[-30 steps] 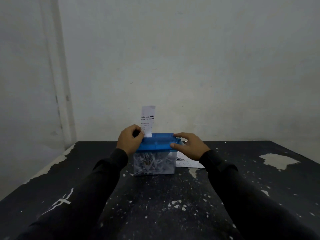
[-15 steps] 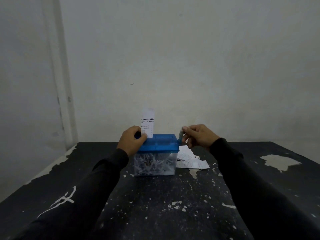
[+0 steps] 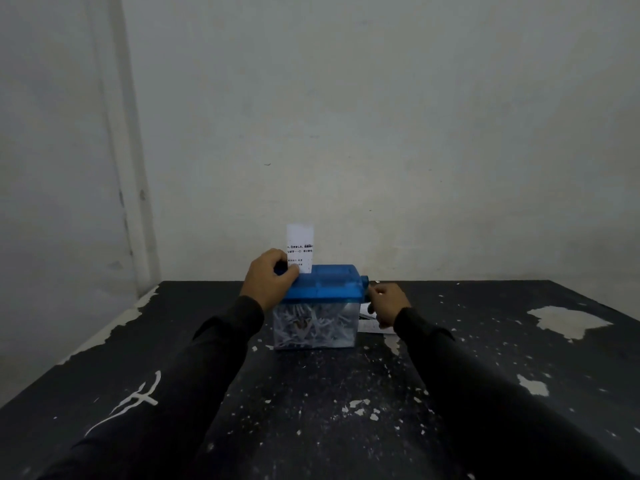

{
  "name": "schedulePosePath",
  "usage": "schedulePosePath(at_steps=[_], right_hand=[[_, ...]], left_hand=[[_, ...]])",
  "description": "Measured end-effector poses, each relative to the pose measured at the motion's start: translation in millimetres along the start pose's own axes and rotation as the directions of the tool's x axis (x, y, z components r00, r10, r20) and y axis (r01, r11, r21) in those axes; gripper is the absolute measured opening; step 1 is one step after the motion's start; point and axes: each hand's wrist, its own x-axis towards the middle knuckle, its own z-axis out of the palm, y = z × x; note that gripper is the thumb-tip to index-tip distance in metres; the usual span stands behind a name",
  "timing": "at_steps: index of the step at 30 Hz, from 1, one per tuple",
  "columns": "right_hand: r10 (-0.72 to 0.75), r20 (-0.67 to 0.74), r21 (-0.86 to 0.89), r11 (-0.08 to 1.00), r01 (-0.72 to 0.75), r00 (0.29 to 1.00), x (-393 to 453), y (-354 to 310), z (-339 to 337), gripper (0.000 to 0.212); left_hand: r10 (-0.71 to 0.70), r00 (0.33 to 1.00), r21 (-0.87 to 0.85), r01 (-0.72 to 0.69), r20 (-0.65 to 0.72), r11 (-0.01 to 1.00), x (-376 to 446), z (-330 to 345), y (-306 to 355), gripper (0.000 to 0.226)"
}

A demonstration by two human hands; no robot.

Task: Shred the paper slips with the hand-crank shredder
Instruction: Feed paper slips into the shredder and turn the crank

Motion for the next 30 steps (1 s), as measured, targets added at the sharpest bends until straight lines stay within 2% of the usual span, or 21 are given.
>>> schedulePosePath(at_steps=[3, 7, 10, 12, 17, 21, 23, 26, 28, 30], right_hand=[[-0.023, -0.008, -0.063, 0.998, 0.022, 1.000, -22, 6, -3, 0.044], [-0.063, 0.004, 0.035, 0.997, 0.063, 0.998, -52, 5, -9, 0.049], [-0.062, 0.134, 0.144, 0.989, 0.043, 0.989, -61, 9, -13, 0.039], [-0.089, 0.181, 0.121, 0.990, 0.068, 0.979, -62, 13, -15, 0.035], [-0.132, 0.213, 0.039, 0.991, 0.126, 0.968, -60, 16, -21, 0.057], [-0.150, 0.242, 0.122, 0.985, 0.123, 0.959, -65, 14, -26, 0.047], [-0.173, 0.221, 0.214, 0.969, 0.125, 0.960, -71, 9, -27, 0.045], [-0.203, 0.103, 0.346, 0.925, 0.156, 0.974, -77, -11, -29, 0.047], [-0.222, 0.029, 0.406, 0.894, 0.191, 0.975, -74, -29, -30, 0.048], [-0.199, 0.013, 0.458, 0.872, 0.171, 0.980, -64, -46, -33, 0.047]], left_hand=[[0.001, 1.000, 0.001, -0.001, -0.006, 1.000, -2, 2, 4, 0.021], [0.000, 1.000, 0.022, 0.001, -0.019, 1.000, -2, 4, 4, 0.017], [0.004, 1.000, 0.035, -0.004, -0.006, 0.999, 0, 4, 4, 0.017], [0.000, 1.000, 0.009, 0.000, 0.018, 1.000, 0, 5, 3, 0.019], [-0.028, 0.995, -0.122, 0.040, 0.096, 0.992, -2, 5, 0, 0.033], [-0.098, 0.982, -0.189, 0.128, 0.163, 0.974, -4, 5, -2, 0.053], [-0.112, 0.982, -0.187, 0.140, 0.155, 0.972, -4, 6, -2, 0.054], [-0.110, 0.982, -0.174, 0.137, 0.156, 0.975, -2, 7, -2, 0.046], [-0.113, 0.979, -0.173, 0.143, 0.171, 0.974, -1, 6, -3, 0.056], [-0.109, 0.977, -0.171, 0.140, 0.181, 0.975, 0, 5, -4, 0.071]])
